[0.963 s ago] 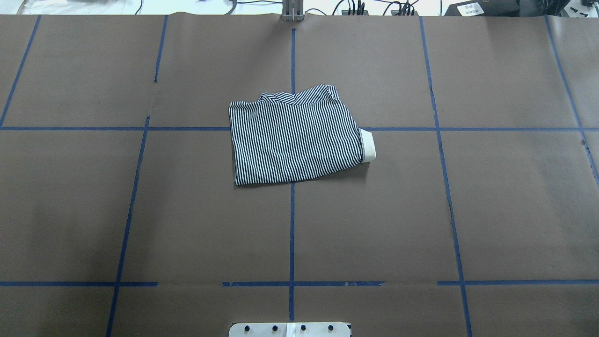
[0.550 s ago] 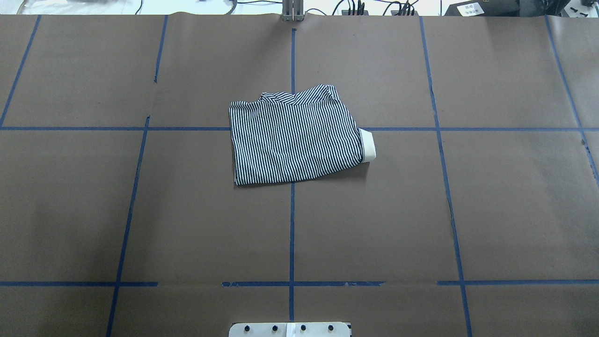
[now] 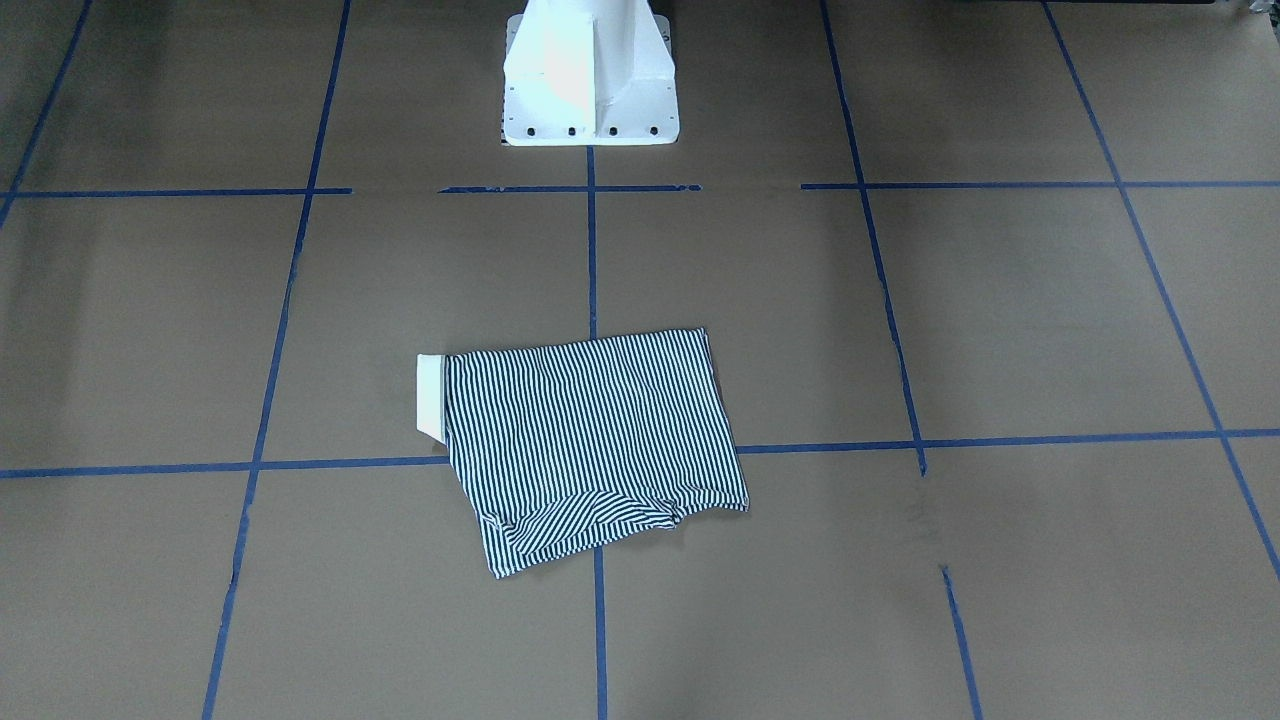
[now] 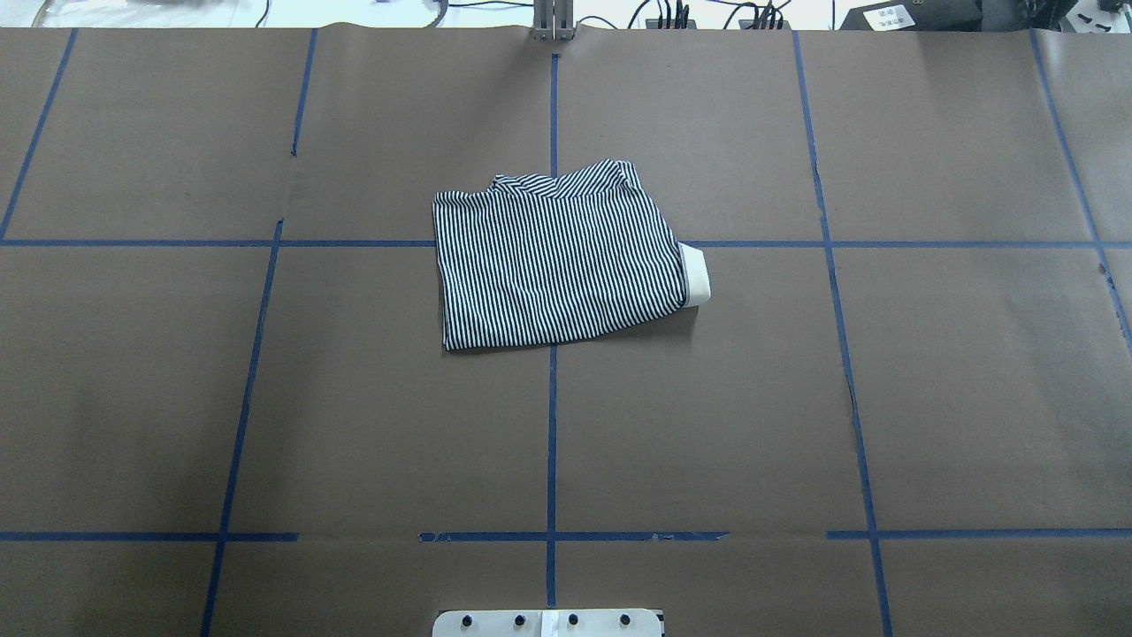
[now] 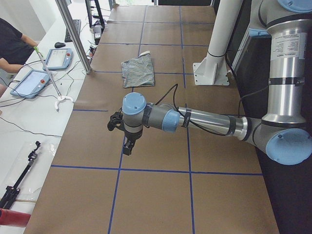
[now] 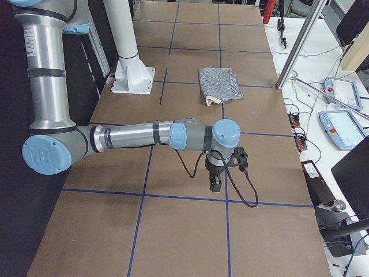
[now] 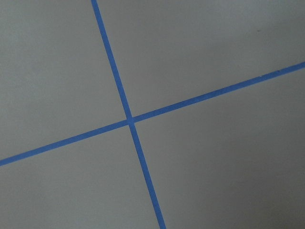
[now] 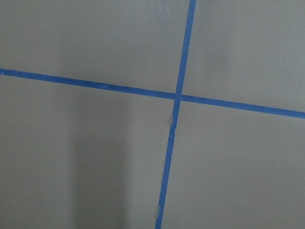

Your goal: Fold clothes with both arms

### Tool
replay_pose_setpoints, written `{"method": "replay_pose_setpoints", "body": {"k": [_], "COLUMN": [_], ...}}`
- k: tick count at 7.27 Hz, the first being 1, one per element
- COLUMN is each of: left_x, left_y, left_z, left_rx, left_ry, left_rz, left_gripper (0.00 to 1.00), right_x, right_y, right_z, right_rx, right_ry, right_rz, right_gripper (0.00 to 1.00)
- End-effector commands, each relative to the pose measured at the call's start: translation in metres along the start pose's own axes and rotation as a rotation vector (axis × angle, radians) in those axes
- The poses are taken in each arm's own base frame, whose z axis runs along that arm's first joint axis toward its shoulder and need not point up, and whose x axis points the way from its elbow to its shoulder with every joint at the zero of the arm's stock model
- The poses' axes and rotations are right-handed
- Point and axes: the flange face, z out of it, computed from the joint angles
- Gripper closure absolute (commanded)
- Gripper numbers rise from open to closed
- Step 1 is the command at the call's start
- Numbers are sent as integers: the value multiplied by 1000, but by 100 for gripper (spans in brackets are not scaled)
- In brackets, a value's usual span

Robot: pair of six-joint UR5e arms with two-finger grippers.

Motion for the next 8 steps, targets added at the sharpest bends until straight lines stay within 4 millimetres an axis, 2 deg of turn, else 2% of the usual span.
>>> {"method": "replay_pose_setpoints", "body": {"k": [1,2,4,8], "left_x": [-6,-12,-14,-19], "left_y": [4,6,11,18], "left_z": [-8,-2,1,8], "left_rx": [12,0,-12,-27], "left_ry": [-33,-37,-30,-17], "left_rz": [-10,-25,-150,-168], "left_gripper": [0,0,0,0], "right_x": [0,4,5,8], "right_y": [0,7,17,25], "right_z": [-1,4,-1,4], "right_rx": [1,-8,-10,-20], "right_ry": [7,7,78,75], "right_rz": [-3,1,-18,-9], "right_gripper": [0,0,0,0]}}
